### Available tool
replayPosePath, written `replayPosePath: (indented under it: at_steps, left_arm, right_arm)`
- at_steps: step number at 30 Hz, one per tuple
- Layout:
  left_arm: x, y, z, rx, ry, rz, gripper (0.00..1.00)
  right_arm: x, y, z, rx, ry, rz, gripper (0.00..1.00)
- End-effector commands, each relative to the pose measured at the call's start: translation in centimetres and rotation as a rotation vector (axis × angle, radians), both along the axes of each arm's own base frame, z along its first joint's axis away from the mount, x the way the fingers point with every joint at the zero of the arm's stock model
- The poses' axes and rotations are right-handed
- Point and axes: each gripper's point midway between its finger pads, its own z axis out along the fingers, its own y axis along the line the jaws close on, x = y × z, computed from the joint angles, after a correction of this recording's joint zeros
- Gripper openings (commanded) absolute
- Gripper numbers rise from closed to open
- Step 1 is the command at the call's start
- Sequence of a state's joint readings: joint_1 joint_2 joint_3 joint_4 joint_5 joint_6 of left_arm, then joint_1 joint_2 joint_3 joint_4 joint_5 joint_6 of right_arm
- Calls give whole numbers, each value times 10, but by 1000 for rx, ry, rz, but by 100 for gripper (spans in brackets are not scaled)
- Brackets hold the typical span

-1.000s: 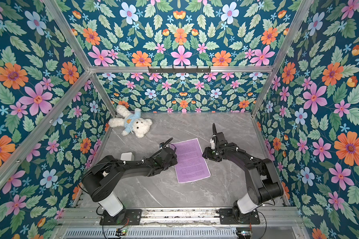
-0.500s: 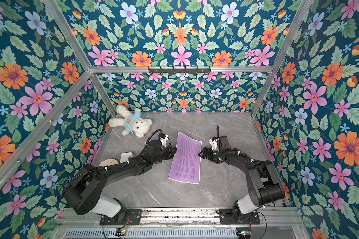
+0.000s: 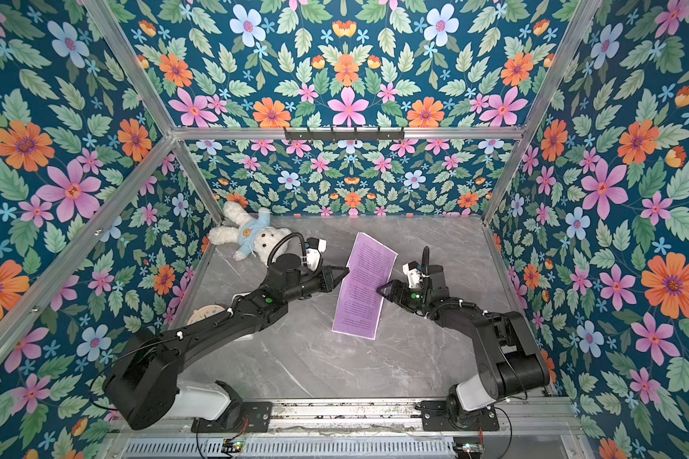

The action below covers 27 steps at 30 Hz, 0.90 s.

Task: Fold the rectangular paper in half along the long edge
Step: Pick up the paper from the center of the board.

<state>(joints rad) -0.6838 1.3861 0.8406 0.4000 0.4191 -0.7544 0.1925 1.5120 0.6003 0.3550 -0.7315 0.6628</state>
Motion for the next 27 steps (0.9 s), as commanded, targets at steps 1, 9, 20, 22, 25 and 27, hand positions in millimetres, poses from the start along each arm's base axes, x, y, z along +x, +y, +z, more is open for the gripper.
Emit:
replayPosePath:
  at_steps: [1,9,20,22,25,27]
  left_arm:
    - [-4,-1,14,-40,-9,-23,0]
    - [-10,5,40,-161,-3,-46,0]
    - [-21,9,80,-254,-31,-85,0]
    - [-21,10,77,-252,-23,-78,0]
    - [-19,12,73,-248,-14,-59,0]
    - [-13,16,62,-201,-5,-20,0]
  right_arm:
    - [8,10,29,97,-109,42,91]
    - [1,28,60,249,-202,180,90]
    - [6,34,83,333,-257,227,88]
    - [4,37,95,366,-296,255,87]
    - [4,38,90,401,-275,269,82]
    - [3,38,91,410,-266,270,79]
